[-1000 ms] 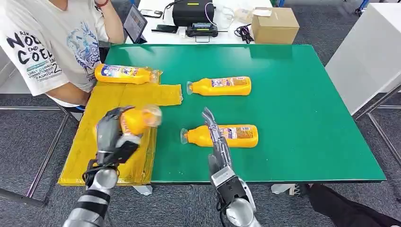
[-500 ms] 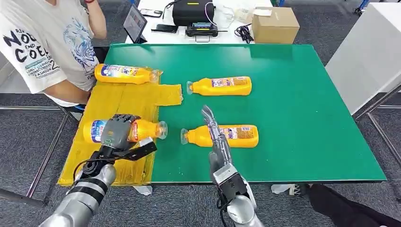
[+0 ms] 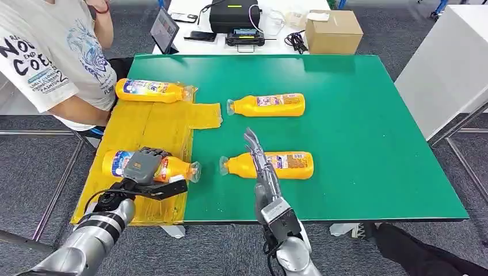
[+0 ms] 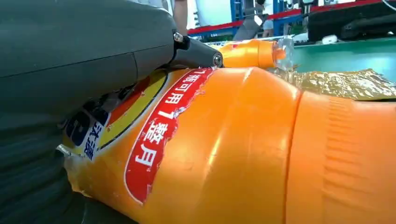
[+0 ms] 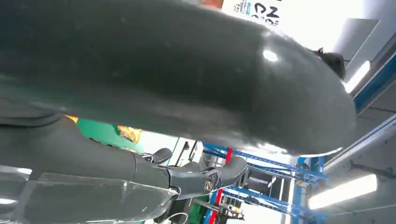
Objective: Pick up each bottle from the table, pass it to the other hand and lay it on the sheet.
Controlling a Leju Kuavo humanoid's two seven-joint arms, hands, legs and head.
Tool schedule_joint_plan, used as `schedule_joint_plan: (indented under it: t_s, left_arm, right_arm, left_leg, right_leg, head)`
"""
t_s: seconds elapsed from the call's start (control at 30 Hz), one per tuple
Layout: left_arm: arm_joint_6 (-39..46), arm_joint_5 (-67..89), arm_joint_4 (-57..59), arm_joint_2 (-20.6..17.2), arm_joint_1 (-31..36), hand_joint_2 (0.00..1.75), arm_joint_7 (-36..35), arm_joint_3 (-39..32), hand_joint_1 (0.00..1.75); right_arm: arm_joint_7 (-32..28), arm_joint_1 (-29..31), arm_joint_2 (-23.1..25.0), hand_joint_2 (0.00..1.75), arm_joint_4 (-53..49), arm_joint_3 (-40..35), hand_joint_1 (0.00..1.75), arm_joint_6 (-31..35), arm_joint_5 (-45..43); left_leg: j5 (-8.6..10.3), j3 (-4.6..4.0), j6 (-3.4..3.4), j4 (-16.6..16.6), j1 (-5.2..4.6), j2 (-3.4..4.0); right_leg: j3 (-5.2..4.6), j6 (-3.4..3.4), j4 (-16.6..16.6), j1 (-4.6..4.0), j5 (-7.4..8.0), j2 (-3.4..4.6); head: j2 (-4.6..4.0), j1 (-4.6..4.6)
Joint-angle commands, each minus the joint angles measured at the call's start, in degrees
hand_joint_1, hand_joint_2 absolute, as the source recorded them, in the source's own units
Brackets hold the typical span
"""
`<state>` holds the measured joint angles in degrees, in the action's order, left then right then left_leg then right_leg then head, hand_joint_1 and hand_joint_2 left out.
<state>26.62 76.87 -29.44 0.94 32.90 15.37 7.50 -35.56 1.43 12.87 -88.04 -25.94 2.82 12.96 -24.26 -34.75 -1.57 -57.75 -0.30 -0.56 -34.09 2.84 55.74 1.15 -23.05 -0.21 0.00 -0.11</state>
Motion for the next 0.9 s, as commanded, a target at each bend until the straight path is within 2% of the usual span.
schedule_joint_plan:
  t_s: [0.03,0.07,0.1,0.13,0.23,0.4,0.43,0.63,0.73,0.8,0.9]
  left_arm:
    - [-6.2,-1.4,6.8,-1.5,0.9,1.75,0.6,-0.4,1.75]
    - [-7.7,-3.0,7.0,-1.2,1.0,1.75,1.2,-1.6,1.5]
    - [-9.6,-3.7,7.1,-1.1,1.2,1.75,1.6,-2.0,0.45]
    - [-12.6,-5.1,7.5,-0.9,1.3,1.75,1.9,-2.8,0.0]
    - [-18.8,-8.8,8.0,-0.8,1.0,1.75,3.5,-4.5,0.0]
    - [-23.5,-12.7,8.4,-1.2,0.2,1.75,5.0,-5.5,0.0]
    - [-24.8,-13.7,8.6,-1.3,0.1,0.0,5.2,-5.8,0.0]
    - [-34.1,-20.1,8.8,-2.9,-0.9,0.0,8.3,-7.3,0.0]
    - [-37.1,-24.4,7.9,-2.8,-1.9,0.0,12.4,-9.3,0.0]
    - [-44.1,-32.6,5.9,-2.1,-3.3,0.0,17.2,-13.2,0.0]
    - [-45.0,-34.4,4.7,-1.7,-3.9,0.0,18.0,-13.4,0.0]
  right_arm:
    - [0.5,1.5,-0.4,0.0,3.9,0.2,0.0,-0.4,0.2]
    - [0.6,1.5,-0.4,0.0,3.9,0.2,0.0,-0.4,0.3]
    - [0.8,1.5,-0.4,0.0,4.1,0.2,0.0,-0.5,0.4]
    - [1.0,1.6,-0.3,0.0,4.5,0.2,0.0,-0.6,0.4]
    - [1.3,2.2,-0.2,0.0,6.1,0.0,0.0,-0.7,0.6]
    - [1.7,3.1,-0.1,0.0,8.2,0.2,0.0,-1.1,0.3]
    - [1.8,3.3,0.0,0.0,8.8,0.2,0.0,-1.1,0.3]
    - [2.1,5.0,0.2,0.0,12.1,0.0,0.0,-1.6,-0.2]
    - [2.2,5.3,0.2,0.0,13.1,-0.2,0.0,-1.6,-0.3]
    - [2.3,5.7,0.2,0.0,14.5,-0.4,0.0,-1.7,-0.4]
    - [2.3,5.8,0.2,0.0,14.9,-0.4,0.0,-1.7,-0.5]
  left_leg:
    - [-0.08,0.34,0.11,0.1,0.07,0.23]
    - [-0.06,0.34,0.08,0.1,0.04,0.19]
    - [-0.09,0.42,0.12,0.1,0.09,0.24]
    - [-0.07,0.38,0.09,0.1,0.07,0.21]
    - [-0.05,0.37,0.05,0.1,0.02,0.17]
    - [-0.07,0.54,0.09,0.1,0.04,0.26]
    - [-0.06,0.58,0.09,0.2,0.03,0.25]
    - [-0.04,0.78,0.12,0.2,0.02,0.35]
    - [-0.06,1.04,0.12,0.3,0.02,0.37]
    - [-0.04,1.11,0.13,0.3,0.04,0.39]
    - [-0.05,1.1,0.11,0.3,0.02,0.36]
  right_leg:
    - [0.28,-0.14,-0.1,-0.08,-0.01,0.2]
    - [0.28,-0.1,-0.1,-0.05,0.0,0.17]
    - [0.36,-0.14,-0.1,-0.1,-0.01,0.22]
    - [0.32,-0.11,-0.1,-0.08,0.0,0.19]
    - [0.32,-0.07,-0.1,-0.02,0.0,0.16]
    - [0.49,-0.12,-0.1,-0.04,0.01,0.27]
    - [0.53,-0.12,-0.1,-0.03,0.01,0.27]
    - [0.72,-0.16,-0.2,-0.03,0.06,0.38]
    - [0.99,-0.17,-0.2,-0.03,0.05,0.41]
    - [1.06,-0.19,-0.3,-0.05,0.07,0.42]
    - [1.04,-0.16,-0.2,-0.03,0.05,0.42]
  head:
    - [0.0,0.0]
    - [0.0,0.0]
    - [0.0,0.0]
    - [0.0,0.0]
    - [0.0,0.0]
    - [0.0,0.0]
    - [0.0,0.0]
    - [0.0,0.0]
    - [0.0,0.0]
    - [0.0,-0.02]
    - [0.0,0.0]
